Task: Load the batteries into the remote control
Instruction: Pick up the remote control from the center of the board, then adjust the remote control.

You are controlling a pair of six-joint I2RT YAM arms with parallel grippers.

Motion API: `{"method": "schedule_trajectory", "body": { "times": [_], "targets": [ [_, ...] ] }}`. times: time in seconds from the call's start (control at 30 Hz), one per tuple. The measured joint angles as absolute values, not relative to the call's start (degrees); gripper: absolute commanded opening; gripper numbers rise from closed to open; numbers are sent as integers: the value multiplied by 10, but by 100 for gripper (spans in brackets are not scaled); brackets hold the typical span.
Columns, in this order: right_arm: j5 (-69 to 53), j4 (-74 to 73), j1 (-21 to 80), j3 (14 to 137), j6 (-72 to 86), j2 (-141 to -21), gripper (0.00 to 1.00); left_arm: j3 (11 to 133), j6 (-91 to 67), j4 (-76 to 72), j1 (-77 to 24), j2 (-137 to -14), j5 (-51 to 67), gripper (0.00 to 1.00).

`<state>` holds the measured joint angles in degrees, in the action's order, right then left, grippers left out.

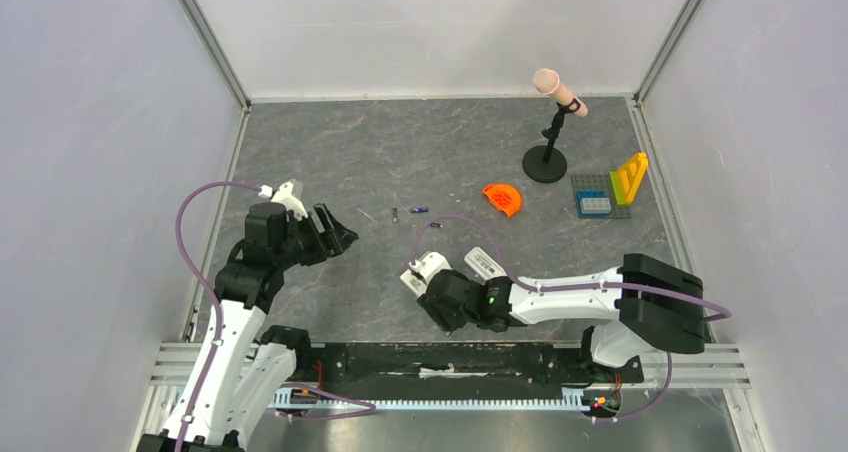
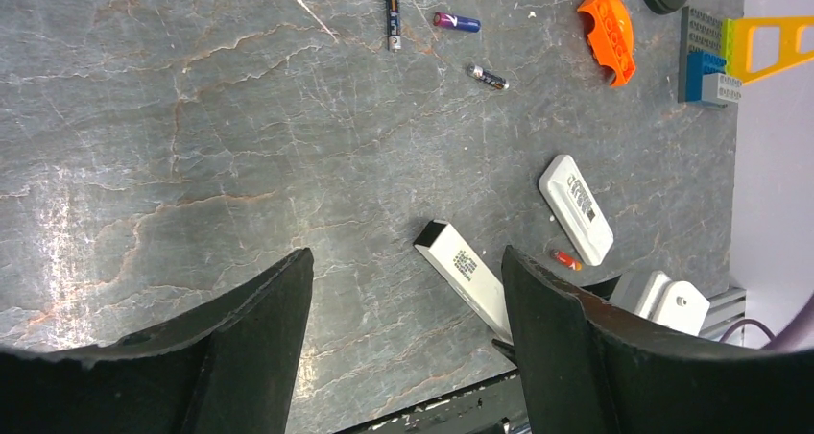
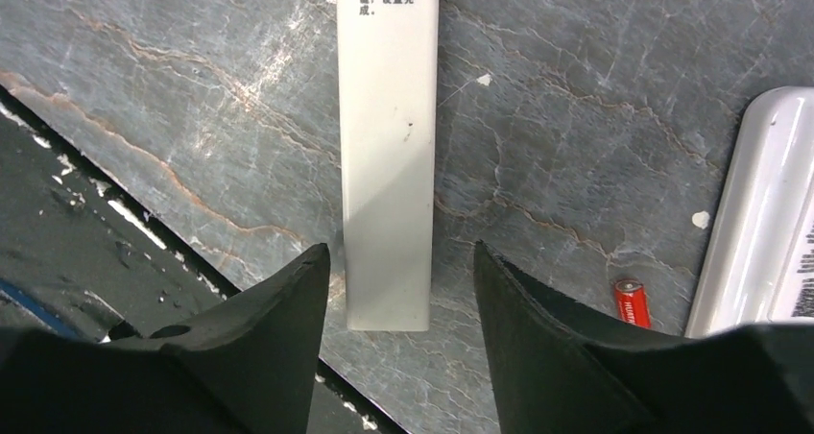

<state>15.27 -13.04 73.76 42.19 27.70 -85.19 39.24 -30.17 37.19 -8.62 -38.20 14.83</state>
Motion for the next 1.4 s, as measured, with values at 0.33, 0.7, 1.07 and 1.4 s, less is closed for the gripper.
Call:
{"method": "schedule_trajectory", "body": {
  "times": [0.33,0.7,1.07,1.4],
  "targets": [
    [155,-110,737,423,286,-874,29,392,-302,372,-86,-380,149,77],
    [22,2,637,373,352,-755,24,392,-311,349,-86,-353,217,77],
    [-127,129,576,394,478,-650,24,316,-505,58,-86,-291,363,65],
    [-228,175,555,452,537,-648,26,262,-664,-267,-86,-368,459,64]
  ]
}}
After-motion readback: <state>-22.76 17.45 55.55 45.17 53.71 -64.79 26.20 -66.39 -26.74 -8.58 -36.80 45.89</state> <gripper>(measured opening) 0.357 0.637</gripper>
